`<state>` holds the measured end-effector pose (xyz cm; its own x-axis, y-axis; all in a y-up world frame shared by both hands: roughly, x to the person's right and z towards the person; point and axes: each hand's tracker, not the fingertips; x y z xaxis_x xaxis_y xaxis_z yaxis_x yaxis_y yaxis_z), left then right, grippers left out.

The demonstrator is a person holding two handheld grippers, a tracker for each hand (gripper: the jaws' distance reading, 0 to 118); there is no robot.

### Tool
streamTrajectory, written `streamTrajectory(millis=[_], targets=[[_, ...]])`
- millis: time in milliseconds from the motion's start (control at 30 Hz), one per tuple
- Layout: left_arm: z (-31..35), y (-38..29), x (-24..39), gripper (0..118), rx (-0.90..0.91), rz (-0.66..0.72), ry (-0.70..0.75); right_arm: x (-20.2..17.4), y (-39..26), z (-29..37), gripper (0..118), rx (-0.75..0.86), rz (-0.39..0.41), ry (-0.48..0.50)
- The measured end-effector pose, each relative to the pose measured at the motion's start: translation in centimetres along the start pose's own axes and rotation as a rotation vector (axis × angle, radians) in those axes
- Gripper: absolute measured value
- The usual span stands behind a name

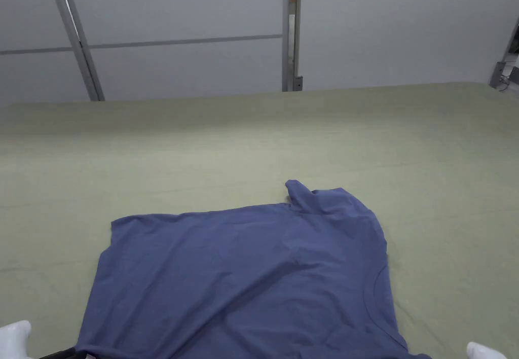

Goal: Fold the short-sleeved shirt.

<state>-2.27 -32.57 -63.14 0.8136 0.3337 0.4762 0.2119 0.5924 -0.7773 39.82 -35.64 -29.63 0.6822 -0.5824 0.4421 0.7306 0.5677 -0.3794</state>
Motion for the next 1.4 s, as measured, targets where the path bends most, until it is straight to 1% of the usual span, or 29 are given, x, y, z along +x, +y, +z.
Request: streamTrajectory(millis=[33, 100, 133, 167, 267, 333, 400, 533, 567, 600, 633, 667, 700, 733, 767, 800, 900, 933, 967, 1000, 1033, 1067, 1100, 1133, 1167, 1200, 1233, 1300, 1400], targets=[[0.0, 0.1, -0.1, 6, 0.002, 0.008, -0.001, 1.0, 0.9, -0.1, 10, 0.012, -0.044, 0.026], [-0.3, 0.3, -0.2, 6, 0.005, 0.026, -0.003, 1.0, 2.2, -0.3, 10, 0.039, -0.106, 0.034], [-0.5, 0.6, -0.3, 6, 0.004, 0.038, -0.004, 0.9, 2.9, -0.7, 10, 0.042, -0.123, 0.051], [-0.8, 1.0, -0.3, 6, 0.005, 0.05, -0.004, 1.2, 3.7, -1.3, 10, 0.042, -0.101, 0.039], [-1.9, 2.9, 0.1, 6, 0.023, 0.086, -0.005, 0.4, 7.0, -3.2, 10, 0.079, 0.044, -0.037], [-2.8, 4.7, 0.7, 6, 0.051, 0.08, 0.003, 0.5, 9.5, -5.3, 10, 0.081, 0.087, -0.047], [-5.0, 7.6, 1.5, 6, 0.051, 0.057, 0.016, 0.3, 12.5, -8.1, 10, 0.068, 0.158, -0.097], [-10.3, 11.8, 1.3, 6, 0.029, 0.037, 0.12, -0.9, 16.1, -14.2, 10, 0.014, 0.411, -0.263], [-11.5, 12.4, 1.0, 6, 0.012, 0.035, 0.141, -0.6, 16.6, -15.9, 13, -0.014, 0.458, -0.312], [-12.4, 13.0, 0.7, 12, -0.026, 0.031, 0.175, -0.7, 17.0, -17.0, 39, -0.049, 0.497, -0.371], [-12.8, 13.5, 0.5, 36, -0.048, 0.024, 0.219, -0.9, 17.2, -17.6, 79, -0.063, 0.52, -0.435], [-12.7, 14.0, 0.0, 80, -0.054, 0.022, 0.255, -0.9, 17.6, -17.4, 110, -0.047, 0.525, -0.441], [-11.8, 14.1, -0.3, 116, -0.021, 0.031, 0.248, -1.1, 17.6, -16.4, 118, 0.034, 0.499, -0.41], [-10.3, 14.2, -0.5, 118, 0.089, 0.046, 0.186, -1.6, 17.7, -14.6, 118, 0.144, 0.464, -0.341], [-8.5, 14.1, -0.6, 118, 0.18, 0.059, 0.141, -1.9, 17.8, -13.0, 118, 0.196, 0.417, -0.259], [-6.1, 13.5, 0.2, 118, 0.241, 0.063, 0.088, -2.4, 17.7, -11.3, 118, 0.251, 0.365, -0.222], [-2.2, 11.8, 1.0, 118, 0.249, 0.058, 0.075, -3.7, 16.5, -6.1, 118, 0.399, 0.302, -0.132], [-1.8, 11.6, 0.2, 118, 0.238, 0.056, 0.083, -4.0, 16.1, -5.0, 118, 0.413, 0.3, -0.124], [-0.9, 10.9, 0.2, 105, 0.24, 0.037, 0.077, -5.1, 15.1, -3.3, 118, 0.394, 0.306, -0.136], [0.2, 9.9, 0.4, 87, 0.315, -0.017, 0.068, -5.5, 14.7, -2.2, 114, 0.378, 0.282, -0.162], [0.7, 9.5, 0.7, 74, 0.325, -0.045, 0.107, -5.7, 14.1, -1.3, 110, 0.382, 0.281, -0.157], [0.5, 9.2, 0.6, 74, 0.292, -0.07, 0.171, -5.7, 13.2, -0.4, 110, 0.436, 0.278, -0.147], [0.5, 8.7, 0.5, 7, 0.296, -0.084, 0.202, -4.5, 13.2, -0.6, 68, 0.442, 0.308, -0.197], [0.3, 8.7, -0.1, 0, 0.281, -0.076, 0.167, -4.6, 12.7, -0.1, 10, 0.434, 0.344, -0.297], [-0.2, 8.5, -0.6, 0, 0.197, -0.06, 0.124, -4.3, 12.5, 0.6, 2, 0.429, 0.346, -0.243], [-1.2, 8.3, -1.0, 0, 0.178, -0.024, 0.115, -3.9, 12.2, 1.2, 2, 0.404, 0.345, -0.181], [-1.9, 8.1, -1.4, 0, 0.134, -0.018, 0.098, -4.7, 11.7, 1.4, 2, 0.394, 0.324, -0.181], [-3.5, 7.9, -2.5, 0, 0.064, 0.018, 0.076, -4.6, 10.8, 2.1, 2, 0.366, 0.326, -0.17], [-6.3, 7.3, -4.1, 0, -0.042, 0.205, -0.054, -4.7, 9.9, 2.5, 2, 0.346, 0.319, -0.186]])
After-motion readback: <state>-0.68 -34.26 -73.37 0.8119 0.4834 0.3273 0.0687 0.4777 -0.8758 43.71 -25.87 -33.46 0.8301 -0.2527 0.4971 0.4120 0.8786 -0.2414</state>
